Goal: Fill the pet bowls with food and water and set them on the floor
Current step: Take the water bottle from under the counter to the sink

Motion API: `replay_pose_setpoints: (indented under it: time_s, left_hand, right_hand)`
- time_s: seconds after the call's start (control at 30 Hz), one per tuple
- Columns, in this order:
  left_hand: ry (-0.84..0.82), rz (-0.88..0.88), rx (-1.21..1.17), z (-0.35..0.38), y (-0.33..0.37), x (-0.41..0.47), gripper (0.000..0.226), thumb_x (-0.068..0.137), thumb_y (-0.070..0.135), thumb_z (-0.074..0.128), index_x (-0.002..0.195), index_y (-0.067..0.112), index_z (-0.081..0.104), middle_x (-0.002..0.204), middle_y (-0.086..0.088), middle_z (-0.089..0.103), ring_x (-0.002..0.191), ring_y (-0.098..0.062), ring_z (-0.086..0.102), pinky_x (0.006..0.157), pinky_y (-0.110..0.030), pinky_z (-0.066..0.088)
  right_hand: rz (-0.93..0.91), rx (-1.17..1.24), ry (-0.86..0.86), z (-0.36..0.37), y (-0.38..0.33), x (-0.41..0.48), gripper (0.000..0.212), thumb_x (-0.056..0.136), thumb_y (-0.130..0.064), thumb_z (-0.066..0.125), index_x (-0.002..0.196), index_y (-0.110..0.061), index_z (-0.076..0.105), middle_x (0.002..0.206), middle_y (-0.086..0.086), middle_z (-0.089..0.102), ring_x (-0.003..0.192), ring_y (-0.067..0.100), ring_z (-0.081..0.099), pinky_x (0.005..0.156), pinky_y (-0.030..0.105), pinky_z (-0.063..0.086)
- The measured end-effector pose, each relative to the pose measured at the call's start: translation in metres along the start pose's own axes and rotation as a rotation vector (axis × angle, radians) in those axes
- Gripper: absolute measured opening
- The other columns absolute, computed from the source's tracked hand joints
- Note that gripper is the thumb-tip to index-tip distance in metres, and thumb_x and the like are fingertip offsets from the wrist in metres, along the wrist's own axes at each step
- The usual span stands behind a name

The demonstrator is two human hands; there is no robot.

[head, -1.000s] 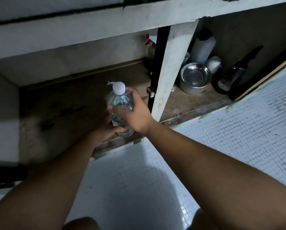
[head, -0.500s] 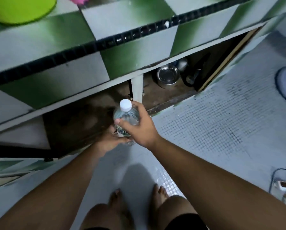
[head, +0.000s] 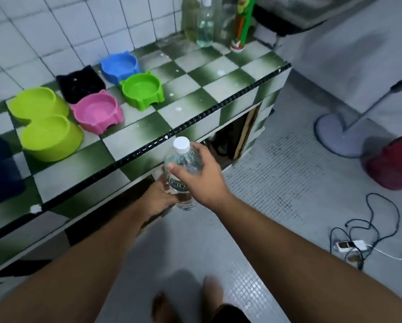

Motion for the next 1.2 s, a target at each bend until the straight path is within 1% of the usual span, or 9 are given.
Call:
replay_pose_setpoints:
  time_s: [0.1,0.23,0.37,0.43,0.53,0.63,0.83,0.97,1.2]
  left_hand:
    - [-0.029,0.083,0.058,0.015,0.068,0.011,0.061,0.080,-0.008,0.080,0.130,0.017,0.057,0.109,0.023,0.076,0.104,0.004,0.070,0.087,-0.014,0.053]
    - [-0.015,0.186,0.097,0.024,0.138,0.030,0.066,0.075,-0.001,0.085,0.131,0.025,0.060,0.121,0.011,0.075,0.115,-0.012,0.070,0.100,-0.031,0.054]
    - [0.051,0.210,0.081,0.034,0.193,0.047,0.057,0.076,-0.002,0.082,0.124,0.020,0.060,0.104,0.017,0.078,0.099,0.000,0.073,0.085,-0.019,0.055]
    - [0.079,0.198,0.043,0.032,0.213,0.057,0.055,0.076,0.007,0.087,0.124,0.018,0.062,0.105,0.015,0.078,0.094,-0.002,0.074,0.086,-0.026,0.057]
    - [0.062,0.199,0.054,0.026,0.235,0.076,0.082,0.062,0.036,0.098,0.134,0.020,0.061,0.127,0.005,0.072,0.105,-0.016,0.074,0.100,-0.042,0.056]
    - [0.049,0.216,0.066,0.021,0.251,0.093,0.092,0.053,0.053,0.098,0.132,0.023,0.063,0.127,0.007,0.072,0.109,-0.017,0.073,0.102,-0.047,0.054]
    - [-0.007,0.260,0.101,0.003,0.282,0.137,0.097,0.047,0.067,0.094,0.131,0.032,0.062,0.128,0.016,0.069,0.115,-0.011,0.069,0.101,-0.045,0.055]
    - [-0.035,0.265,0.118,-0.009,0.296,0.167,0.072,0.061,0.048,0.095,0.123,0.034,0.064,0.121,0.015,0.073,0.112,-0.009,0.069,0.102,-0.048,0.054]
    - [-0.053,0.275,0.144,-0.018,0.310,0.219,0.062,0.076,0.028,0.089,0.131,0.026,0.060,0.124,0.010,0.069,0.113,-0.006,0.065,0.098,-0.034,0.052]
  right_hand:
    - [-0.054,-0.004,0.062,-0.039,-0.043,0.012,0.080,0.063,-0.070,0.077,0.131,-0.043,0.046,0.133,-0.009,0.057,0.119,0.008,0.057,0.105,0.037,0.049]
    - [-0.099,0.003,0.130,-0.089,-0.093,0.028,0.088,0.057,-0.081,0.072,0.130,-0.042,0.046,0.132,-0.007,0.058,0.116,0.012,0.060,0.100,0.040,0.052]
    - [-0.163,-0.047,0.194,-0.134,-0.146,0.039,0.080,0.067,-0.068,0.074,0.134,-0.032,0.049,0.131,-0.004,0.059,0.117,0.013,0.058,0.103,0.039,0.050]
    - [-0.179,-0.068,0.213,-0.150,-0.165,0.050,0.080,0.069,-0.067,0.074,0.136,-0.030,0.049,0.132,-0.004,0.059,0.117,0.013,0.058,0.103,0.039,0.050]
    - [-0.192,-0.090,0.239,-0.161,-0.184,0.070,0.084,0.066,-0.073,0.071,0.136,-0.031,0.049,0.134,-0.004,0.058,0.119,0.013,0.057,0.103,0.041,0.050]
    - [-0.185,-0.100,0.251,-0.168,-0.192,0.084,0.082,0.068,-0.070,0.072,0.136,-0.031,0.049,0.136,-0.003,0.057,0.120,0.011,0.055,0.104,0.041,0.049]
    - [-0.156,-0.072,0.304,-0.176,-0.205,0.129,0.081,0.071,-0.065,0.075,0.138,-0.026,0.049,0.132,-0.004,0.061,0.116,0.012,0.060,0.102,0.042,0.051]
    - [-0.148,-0.082,0.357,-0.176,-0.212,0.162,0.084,0.062,-0.074,0.071,0.131,-0.030,0.053,0.124,-0.009,0.065,0.109,0.010,0.065,0.096,0.042,0.055]
    - [-0.127,-0.046,0.353,-0.182,-0.206,0.219,0.085,0.058,-0.079,0.070,0.126,-0.031,0.054,0.120,-0.007,0.068,0.105,0.013,0.067,0.092,0.044,0.057]
Point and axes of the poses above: each hand's wrist, its own x-axis towards the middle knuckle, its own z-axis out of the palm, y = z × x, the point moved 10 cm from there along x, towards the middle knuckle
